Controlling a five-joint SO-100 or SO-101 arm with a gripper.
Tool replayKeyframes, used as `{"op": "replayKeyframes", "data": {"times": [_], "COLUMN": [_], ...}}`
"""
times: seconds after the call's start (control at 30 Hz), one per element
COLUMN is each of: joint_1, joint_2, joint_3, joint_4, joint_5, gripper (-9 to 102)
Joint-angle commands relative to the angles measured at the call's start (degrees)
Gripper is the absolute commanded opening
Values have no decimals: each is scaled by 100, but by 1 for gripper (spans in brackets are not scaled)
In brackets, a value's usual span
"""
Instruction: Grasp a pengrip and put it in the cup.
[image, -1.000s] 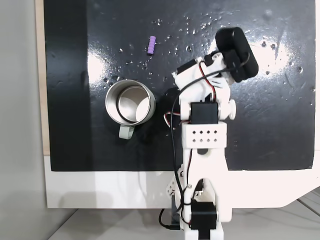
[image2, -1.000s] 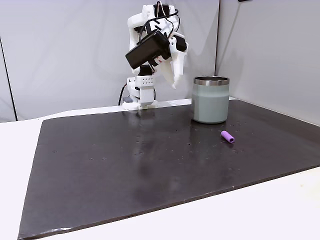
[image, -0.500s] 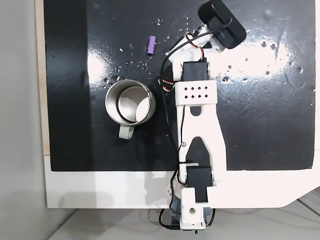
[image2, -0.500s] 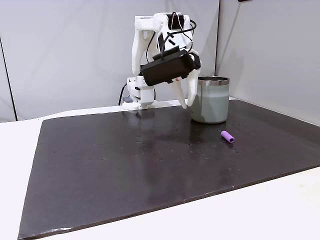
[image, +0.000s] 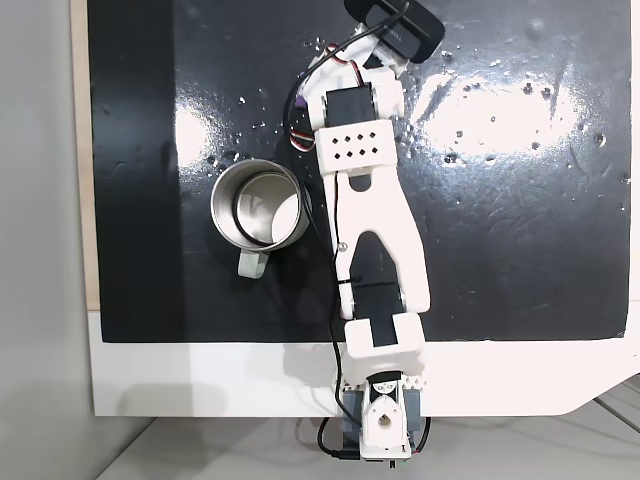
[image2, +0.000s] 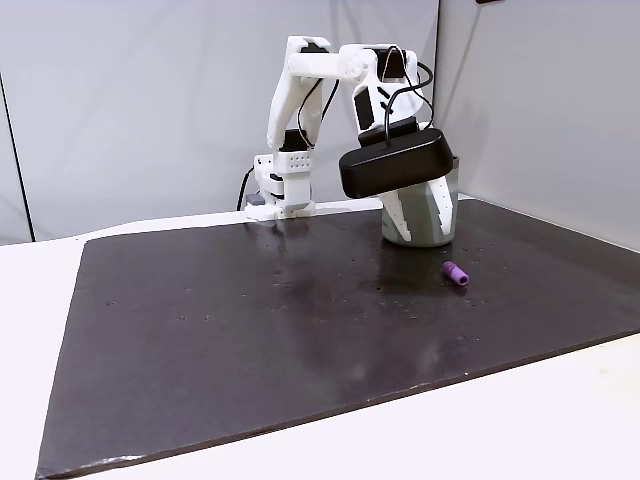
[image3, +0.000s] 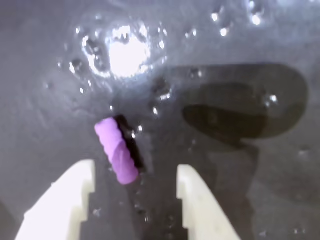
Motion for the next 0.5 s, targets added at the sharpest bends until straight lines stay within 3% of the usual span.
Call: {"op": "replayKeyframes", "data": {"times": [0.0,0.47], "joint_1": [-105,-598], "joint_2": [-141,-1151], "joint_3": [-738,-984], "joint_4": [-35,-404], "joint_5": [-158,-510], "gripper": [22,26]}}
